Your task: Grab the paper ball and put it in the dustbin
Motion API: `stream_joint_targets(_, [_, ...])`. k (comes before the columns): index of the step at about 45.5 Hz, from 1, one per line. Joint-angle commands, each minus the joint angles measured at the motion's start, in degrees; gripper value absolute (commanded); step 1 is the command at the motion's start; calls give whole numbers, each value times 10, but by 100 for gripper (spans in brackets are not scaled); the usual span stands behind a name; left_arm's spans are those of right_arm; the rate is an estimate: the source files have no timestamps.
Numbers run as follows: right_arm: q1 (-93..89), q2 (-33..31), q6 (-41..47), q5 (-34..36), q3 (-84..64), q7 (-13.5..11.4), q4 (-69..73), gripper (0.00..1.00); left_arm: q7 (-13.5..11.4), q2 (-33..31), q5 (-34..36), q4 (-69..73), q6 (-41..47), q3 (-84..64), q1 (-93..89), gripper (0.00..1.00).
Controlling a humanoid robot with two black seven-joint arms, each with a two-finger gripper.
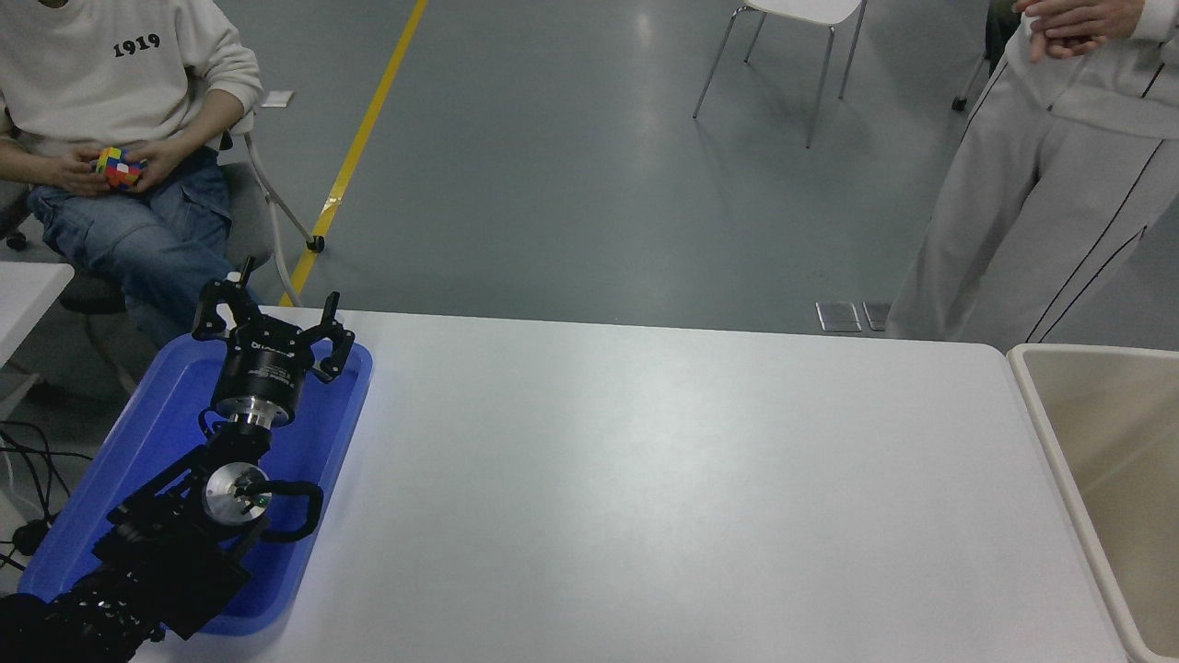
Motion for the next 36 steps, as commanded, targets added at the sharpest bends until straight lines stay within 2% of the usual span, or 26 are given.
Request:
stream_joint_targets(1, [-153, 65, 0, 4, 97, 0, -109, 0, 0, 0, 0, 0, -1, 0, 0, 100])
stream_joint_targets(19, [-301, 161, -7, 29, 146, 0, -197, 0, 0, -1, 0, 0, -1, 0, 0, 100])
stream_joint_targets(36, [-410, 192, -264, 71, 202, 1, -195, 0, 0, -1, 0, 0, 0, 0, 0, 100])
